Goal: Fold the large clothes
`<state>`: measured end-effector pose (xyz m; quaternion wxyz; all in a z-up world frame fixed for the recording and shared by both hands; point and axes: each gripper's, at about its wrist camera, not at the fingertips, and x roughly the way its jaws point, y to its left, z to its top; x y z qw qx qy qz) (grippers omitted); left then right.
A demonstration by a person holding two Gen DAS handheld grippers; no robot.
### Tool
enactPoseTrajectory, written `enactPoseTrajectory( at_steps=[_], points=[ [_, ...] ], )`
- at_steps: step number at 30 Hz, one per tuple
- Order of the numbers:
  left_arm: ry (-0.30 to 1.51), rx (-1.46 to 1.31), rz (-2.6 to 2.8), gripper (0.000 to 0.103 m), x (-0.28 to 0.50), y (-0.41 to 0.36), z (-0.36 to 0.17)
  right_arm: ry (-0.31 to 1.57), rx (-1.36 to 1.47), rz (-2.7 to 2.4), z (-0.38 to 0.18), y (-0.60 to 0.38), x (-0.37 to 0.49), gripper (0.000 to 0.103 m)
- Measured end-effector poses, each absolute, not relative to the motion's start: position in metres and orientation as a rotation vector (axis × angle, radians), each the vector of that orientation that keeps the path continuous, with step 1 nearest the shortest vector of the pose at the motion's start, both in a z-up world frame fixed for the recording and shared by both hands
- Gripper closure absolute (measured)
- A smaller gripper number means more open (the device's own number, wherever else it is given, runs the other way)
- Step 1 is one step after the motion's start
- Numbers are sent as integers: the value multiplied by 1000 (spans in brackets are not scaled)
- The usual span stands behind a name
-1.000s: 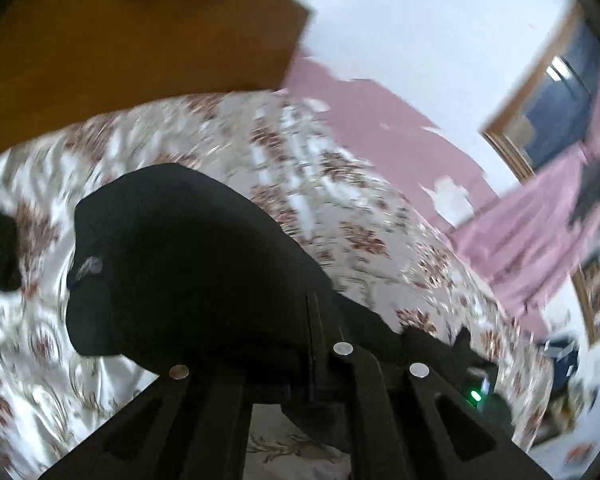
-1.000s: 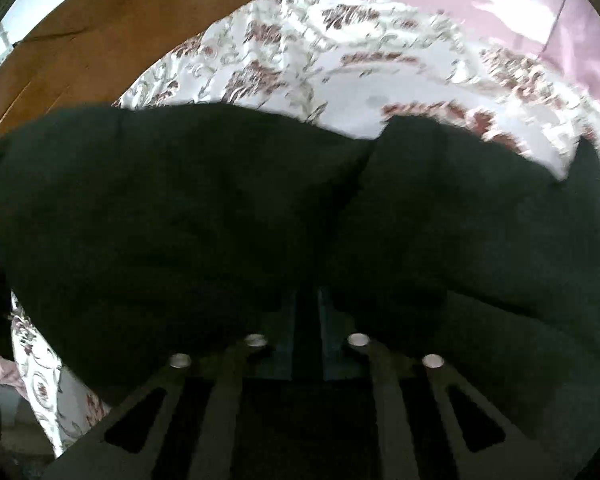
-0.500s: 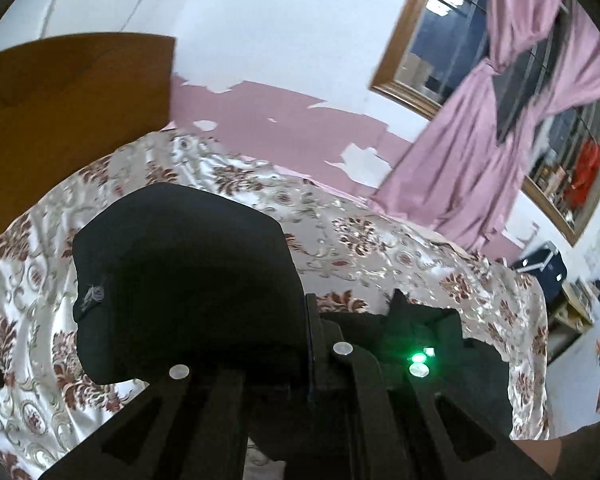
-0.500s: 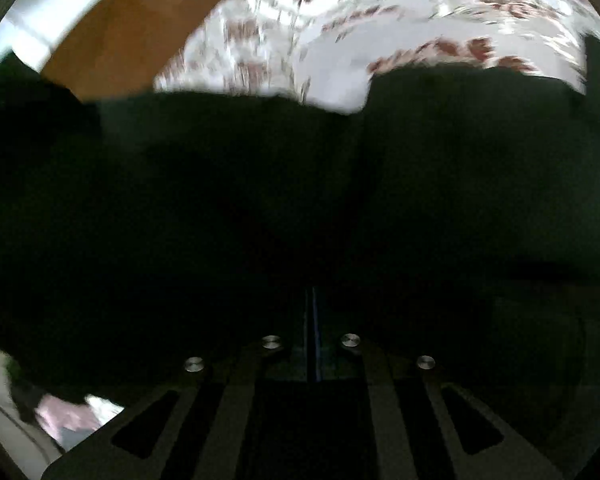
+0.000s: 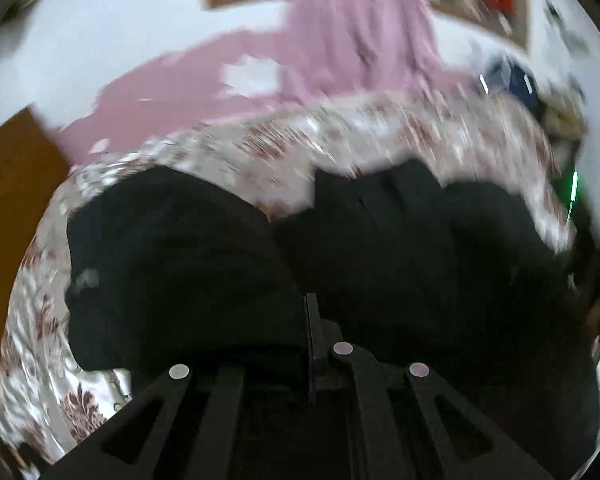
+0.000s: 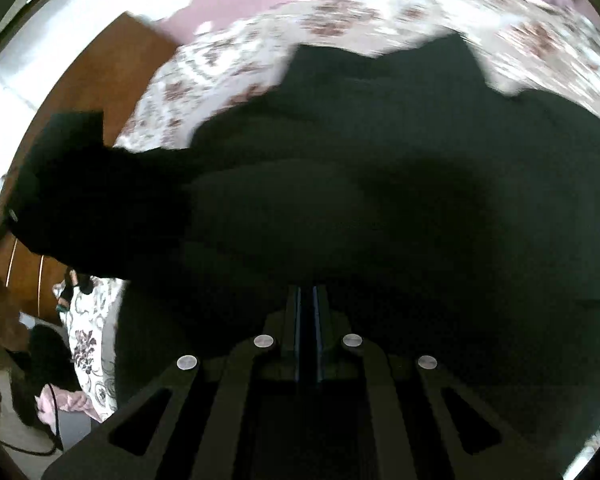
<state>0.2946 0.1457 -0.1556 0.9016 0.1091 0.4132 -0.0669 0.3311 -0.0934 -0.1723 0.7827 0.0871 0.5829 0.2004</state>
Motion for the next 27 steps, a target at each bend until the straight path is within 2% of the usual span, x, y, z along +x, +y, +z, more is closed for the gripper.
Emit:
enactPoseTrajectory(
  at_steps=[7,14,15,16,17,18,19,23,27],
  points=[
    [894,823,-238,98,275,21,-230,1272,342,347,-182,-160,340,98],
    [911,985,-237,98,264,-8,-255,1300,509,405,-191,-174,335,96],
    [904,1017,-237,98,259,-10,-259,1305,538,420,-192,-169,337,88],
    [901,1036,-239,98,256,-11,-261,1312,574,437,-194,-168,339,73],
    [900,1047,-239,98,254,-10,-262,1319,621,458,-197,-166,343,63],
    [894,1066,-238,98,250,-11,-264,1323,660,476,-200,-160,347,45],
    [892,1073,-237,98,253,-7,-264,1326,711,501,-202,-156,351,40],
    [845,1178,-224,98,245,-14,-272,1343,925,547,-215,-139,366,40],
    [797,1270,-203,98,235,-20,-284,1347,991,553,-215,-121,373,40]
  ],
)
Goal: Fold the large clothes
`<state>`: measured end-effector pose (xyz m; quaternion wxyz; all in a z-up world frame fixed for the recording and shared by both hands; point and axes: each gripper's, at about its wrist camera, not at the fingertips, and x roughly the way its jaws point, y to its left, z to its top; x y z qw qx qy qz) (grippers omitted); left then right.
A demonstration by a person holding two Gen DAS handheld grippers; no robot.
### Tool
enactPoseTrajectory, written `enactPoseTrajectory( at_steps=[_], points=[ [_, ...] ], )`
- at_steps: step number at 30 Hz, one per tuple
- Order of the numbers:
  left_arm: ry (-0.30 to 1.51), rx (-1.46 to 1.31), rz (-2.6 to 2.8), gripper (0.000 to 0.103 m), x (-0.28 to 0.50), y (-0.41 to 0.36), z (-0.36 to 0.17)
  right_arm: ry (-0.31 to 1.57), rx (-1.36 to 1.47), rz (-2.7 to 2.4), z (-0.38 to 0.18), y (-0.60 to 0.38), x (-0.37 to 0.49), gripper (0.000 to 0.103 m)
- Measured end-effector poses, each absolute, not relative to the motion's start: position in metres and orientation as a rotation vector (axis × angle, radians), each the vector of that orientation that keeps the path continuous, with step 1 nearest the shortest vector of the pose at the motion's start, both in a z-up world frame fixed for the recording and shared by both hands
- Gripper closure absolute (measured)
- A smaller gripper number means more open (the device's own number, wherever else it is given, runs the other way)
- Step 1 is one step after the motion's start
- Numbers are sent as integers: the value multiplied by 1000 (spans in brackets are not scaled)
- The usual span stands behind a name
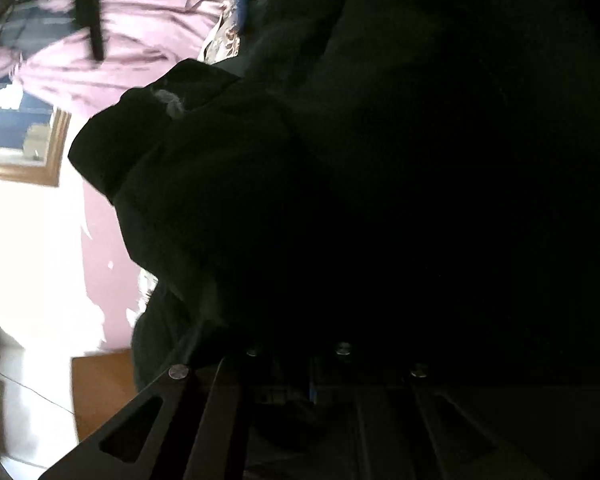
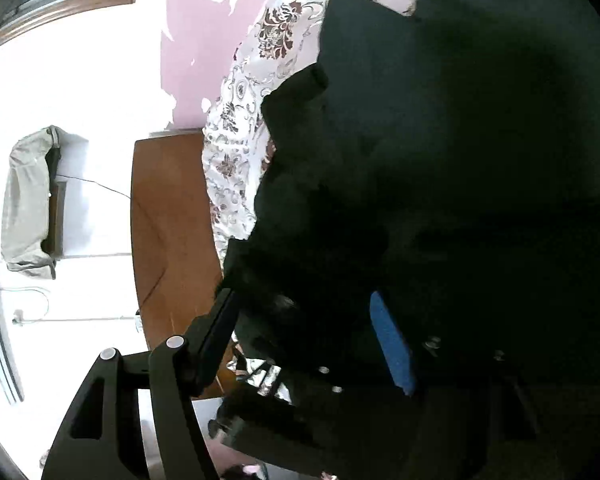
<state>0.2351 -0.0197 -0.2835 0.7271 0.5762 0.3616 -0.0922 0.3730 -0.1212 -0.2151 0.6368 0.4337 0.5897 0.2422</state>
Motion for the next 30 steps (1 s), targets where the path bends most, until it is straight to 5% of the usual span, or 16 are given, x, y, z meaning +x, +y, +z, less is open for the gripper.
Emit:
enactPoseTrajectory(
  at_steps=[13,14,16,24,30],
  points=[
    [708,1414,-200,97,220,-17,-297,1591,937,426,-227,-60,391,41],
    [732,1358,-207,97,221,-15,-290,1593,892,415,-228,-58,389,46],
    [776,1225,-229,93,224,-10,-274,1581,830,437,-227,-58,385,94],
    [992,428,-343,85,241,53,-190,1478,675,505,-213,-77,370,96],
    [958,197,-415,84,211,87,-159,1322,674,576,-189,-118,362,96]
  ],
)
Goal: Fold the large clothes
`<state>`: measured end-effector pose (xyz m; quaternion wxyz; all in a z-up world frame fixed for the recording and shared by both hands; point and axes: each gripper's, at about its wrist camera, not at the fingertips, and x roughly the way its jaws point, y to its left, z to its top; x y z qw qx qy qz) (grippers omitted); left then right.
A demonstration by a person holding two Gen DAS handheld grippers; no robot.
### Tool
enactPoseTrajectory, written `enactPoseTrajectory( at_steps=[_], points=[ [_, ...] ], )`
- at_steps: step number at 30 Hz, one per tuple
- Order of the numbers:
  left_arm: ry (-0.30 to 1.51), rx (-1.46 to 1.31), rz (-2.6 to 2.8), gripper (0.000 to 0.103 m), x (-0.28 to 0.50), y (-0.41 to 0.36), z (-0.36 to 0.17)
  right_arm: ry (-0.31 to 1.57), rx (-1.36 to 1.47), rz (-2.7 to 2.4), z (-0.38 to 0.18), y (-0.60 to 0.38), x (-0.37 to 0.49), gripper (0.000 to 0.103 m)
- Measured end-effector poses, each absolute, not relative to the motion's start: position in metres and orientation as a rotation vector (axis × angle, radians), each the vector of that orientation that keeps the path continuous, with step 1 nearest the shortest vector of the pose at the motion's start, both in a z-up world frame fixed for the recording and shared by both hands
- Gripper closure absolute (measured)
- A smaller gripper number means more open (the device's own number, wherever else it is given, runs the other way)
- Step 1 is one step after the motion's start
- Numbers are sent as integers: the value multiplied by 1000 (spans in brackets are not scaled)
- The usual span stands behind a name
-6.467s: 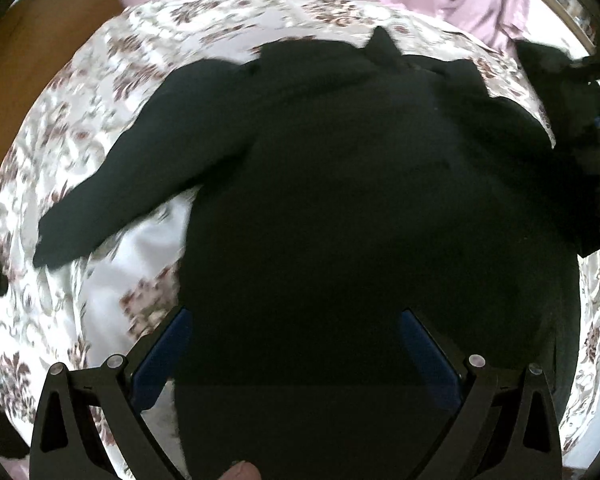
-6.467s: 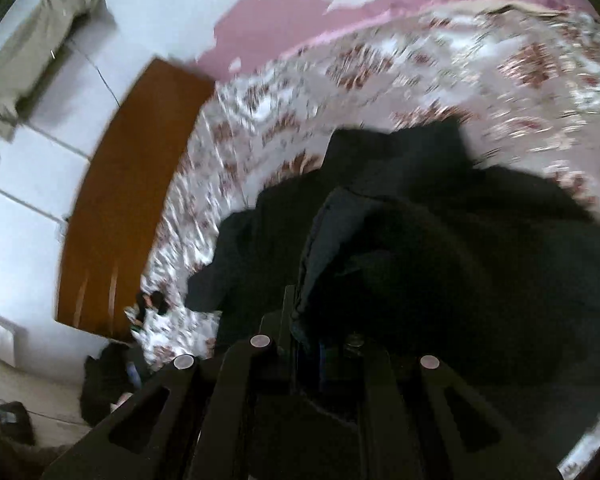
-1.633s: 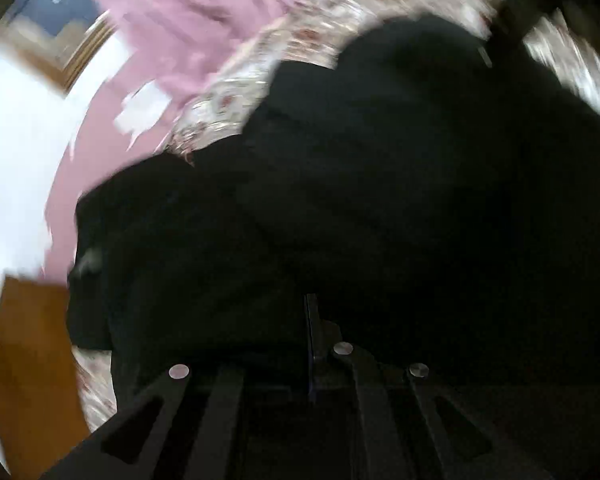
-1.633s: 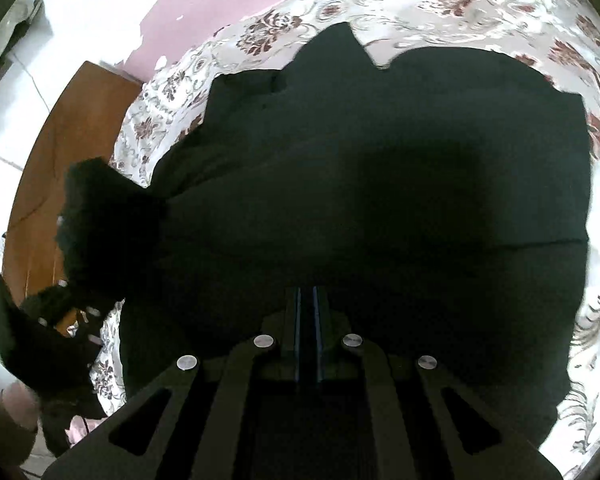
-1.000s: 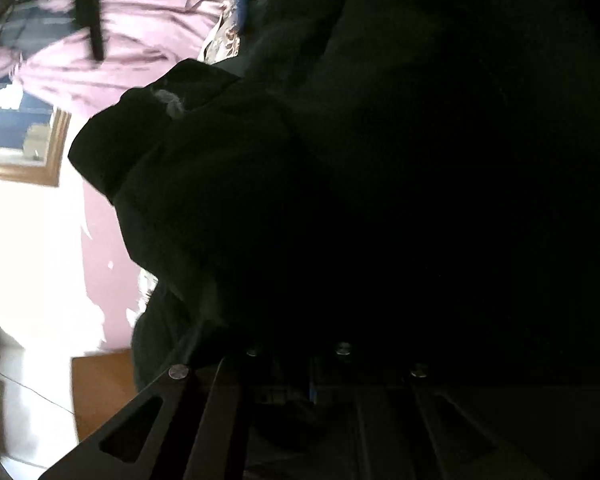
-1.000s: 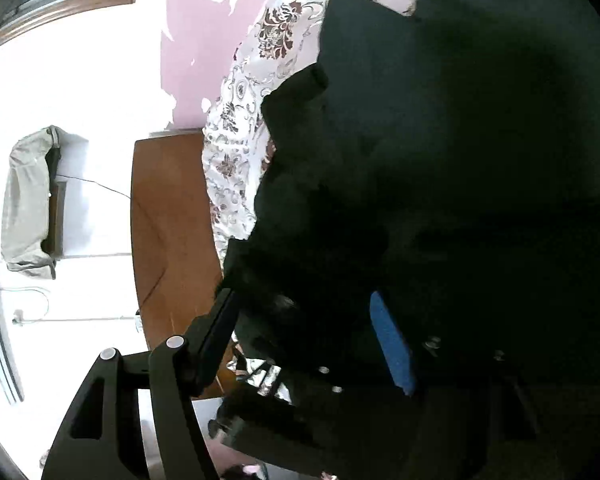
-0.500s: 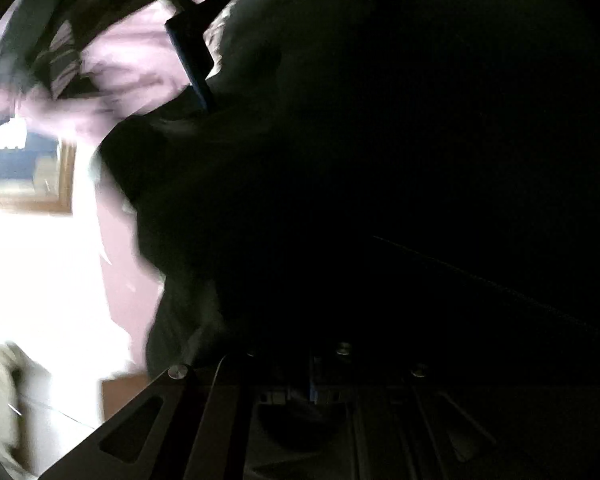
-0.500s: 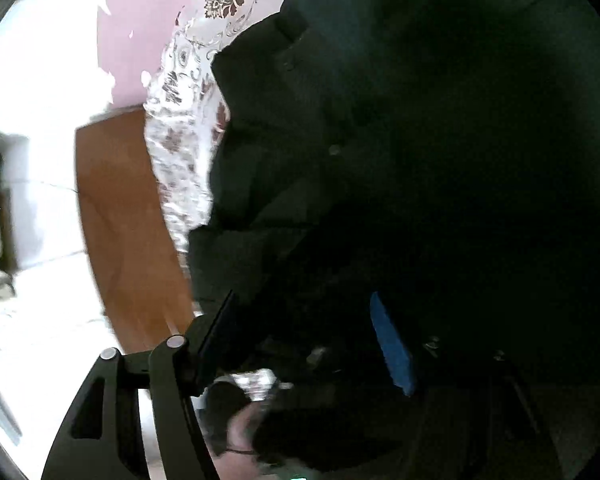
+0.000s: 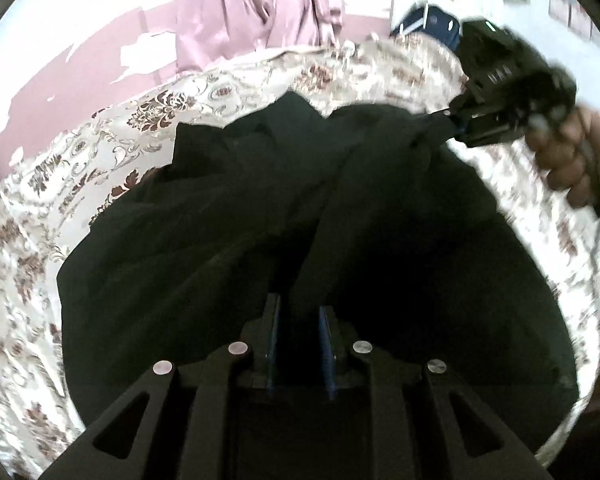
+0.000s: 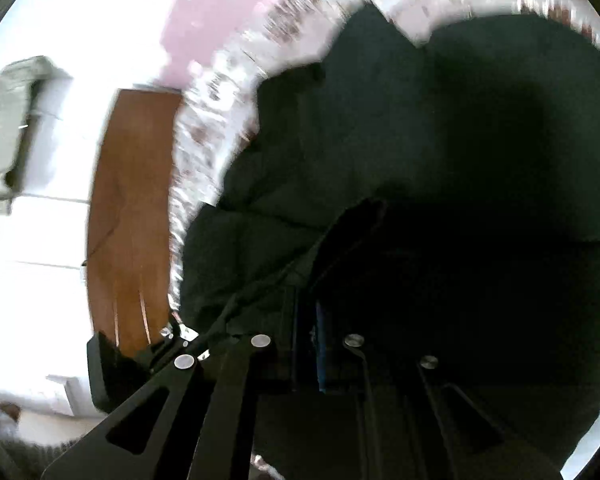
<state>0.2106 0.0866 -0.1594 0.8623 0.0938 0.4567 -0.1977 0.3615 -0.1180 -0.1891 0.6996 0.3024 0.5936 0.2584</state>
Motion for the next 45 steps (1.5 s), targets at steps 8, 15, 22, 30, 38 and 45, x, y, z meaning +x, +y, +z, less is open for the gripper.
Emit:
enactPoseTrajectory(
  at_steps=[8,15,22,30,38,45],
  points=[
    [1012,64,-381,84,243,100,-164,1306,569,349,-211,-188,352,96],
    [1053,-167,-246,84,270,149,-176,1297,957,366,-234,-207,353,45],
    [1051,-318,-165,84,295,178,-186,1357,797,349,-236,-178,365,42],
    [1051,-315,-158,84,310,174,-189,1307,581,361,-214,-163,379,97],
    [1087,-262,-168,84,315,159,-198,1189,582,255,-193,-208,379,97],
    [1134,-248,-145,84,324,152,-210,1291,435,159,-210,-198,385,95]
  ],
)
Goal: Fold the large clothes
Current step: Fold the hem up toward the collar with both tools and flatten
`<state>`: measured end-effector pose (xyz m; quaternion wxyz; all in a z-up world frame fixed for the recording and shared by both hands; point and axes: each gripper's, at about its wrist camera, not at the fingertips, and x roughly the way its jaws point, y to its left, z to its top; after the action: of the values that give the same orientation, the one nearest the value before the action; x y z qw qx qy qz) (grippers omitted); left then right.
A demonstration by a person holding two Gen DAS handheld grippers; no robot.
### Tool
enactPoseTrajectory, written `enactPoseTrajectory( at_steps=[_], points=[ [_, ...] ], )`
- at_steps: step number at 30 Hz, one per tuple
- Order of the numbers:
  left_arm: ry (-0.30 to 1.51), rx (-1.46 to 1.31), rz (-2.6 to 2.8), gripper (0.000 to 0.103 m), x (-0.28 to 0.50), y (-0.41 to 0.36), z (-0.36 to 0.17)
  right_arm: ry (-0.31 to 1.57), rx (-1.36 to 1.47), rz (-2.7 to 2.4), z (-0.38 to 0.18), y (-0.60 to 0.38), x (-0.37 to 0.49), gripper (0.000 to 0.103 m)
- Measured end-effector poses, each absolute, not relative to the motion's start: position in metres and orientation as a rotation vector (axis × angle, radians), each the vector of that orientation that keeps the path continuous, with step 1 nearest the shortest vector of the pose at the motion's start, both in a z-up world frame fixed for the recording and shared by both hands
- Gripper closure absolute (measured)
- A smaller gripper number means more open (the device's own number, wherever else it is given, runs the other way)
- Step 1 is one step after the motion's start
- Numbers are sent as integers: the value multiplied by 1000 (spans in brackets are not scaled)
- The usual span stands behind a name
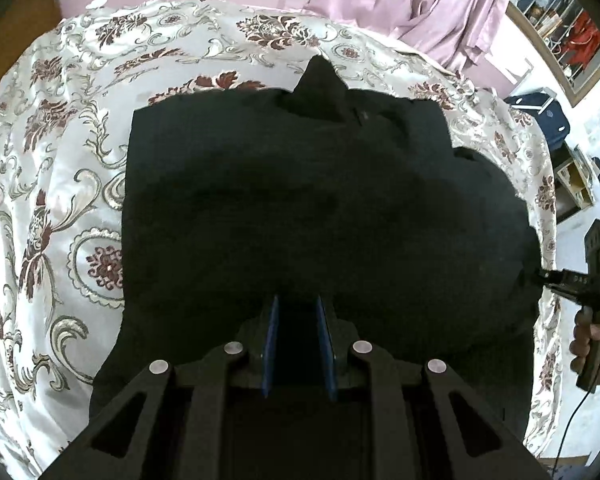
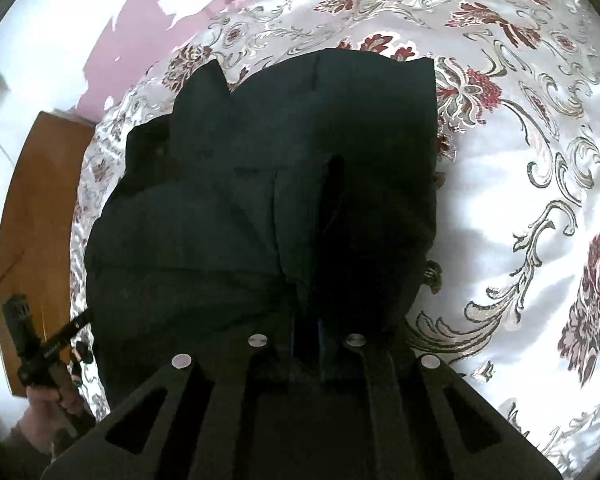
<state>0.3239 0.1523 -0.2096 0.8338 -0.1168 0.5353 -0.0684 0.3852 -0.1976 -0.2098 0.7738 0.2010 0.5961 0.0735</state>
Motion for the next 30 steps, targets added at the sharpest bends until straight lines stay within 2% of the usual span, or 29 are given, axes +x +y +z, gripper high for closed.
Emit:
enactPoseTrajectory(
  at_steps=[4,6,8,9,10,15,23,30],
  points=[
    [1067,-269,-220,84,329,133,-191,1299,451,143,-201,-204,378,91],
    [1051,-284,-269,84,338,112,-188,1245,476,132,-188,-218,356,90],
    [1062,-281,-298,84,348,90,-194,1139,517,112,-167,-223,336,73],
    [1071,-277,-310,84,352,79,-198,1103,532,113,-160,-224,327,54],
    [1078,-272,-319,84,355,70,-201,1068,544,113,-154,-224,316,43],
    [1149,-174,-296,84,367,21,-231,1039,559,172,-147,-213,273,43],
    [1226,-21,-199,84,373,0,-266,1096,532,190,-159,-221,219,43],
    [1247,-8,-161,84,370,-2,-257,1130,476,196,-151,-237,200,43]
  ],
)
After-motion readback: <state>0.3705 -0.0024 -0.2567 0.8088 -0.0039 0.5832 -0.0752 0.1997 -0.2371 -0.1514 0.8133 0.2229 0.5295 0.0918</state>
